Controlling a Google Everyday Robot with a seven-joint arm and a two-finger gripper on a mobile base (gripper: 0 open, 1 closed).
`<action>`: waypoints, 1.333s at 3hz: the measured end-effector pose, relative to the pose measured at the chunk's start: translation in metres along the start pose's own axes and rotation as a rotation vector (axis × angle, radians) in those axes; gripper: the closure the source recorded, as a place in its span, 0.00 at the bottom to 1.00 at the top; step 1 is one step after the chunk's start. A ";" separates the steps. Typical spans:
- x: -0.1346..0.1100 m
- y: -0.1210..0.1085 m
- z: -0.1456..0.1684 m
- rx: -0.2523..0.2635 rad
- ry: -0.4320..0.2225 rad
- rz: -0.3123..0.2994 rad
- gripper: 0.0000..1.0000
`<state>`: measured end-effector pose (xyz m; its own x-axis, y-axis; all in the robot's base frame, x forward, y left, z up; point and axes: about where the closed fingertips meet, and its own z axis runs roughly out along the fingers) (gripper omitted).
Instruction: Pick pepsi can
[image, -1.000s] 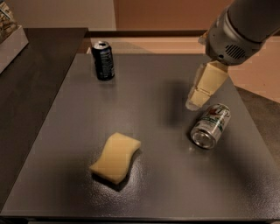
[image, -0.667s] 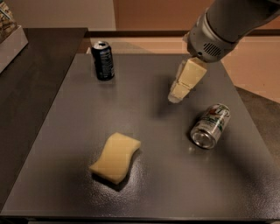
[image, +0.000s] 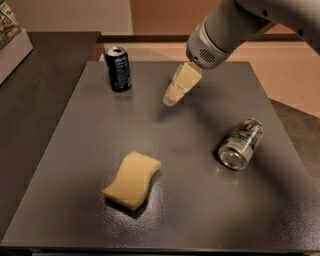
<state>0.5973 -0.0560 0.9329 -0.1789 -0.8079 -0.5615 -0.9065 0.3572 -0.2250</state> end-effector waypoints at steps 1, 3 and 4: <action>-0.020 -0.016 0.029 0.003 -0.040 0.045 0.00; -0.069 -0.032 0.079 -0.044 -0.125 0.078 0.00; -0.094 -0.037 0.096 -0.050 -0.162 0.084 0.00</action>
Offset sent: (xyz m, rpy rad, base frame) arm 0.0839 0.0794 -0.0187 0.1692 0.0180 -0.0469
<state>0.6844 0.0517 0.9173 -0.1939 -0.6886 -0.6987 -0.9096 0.3929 -0.1348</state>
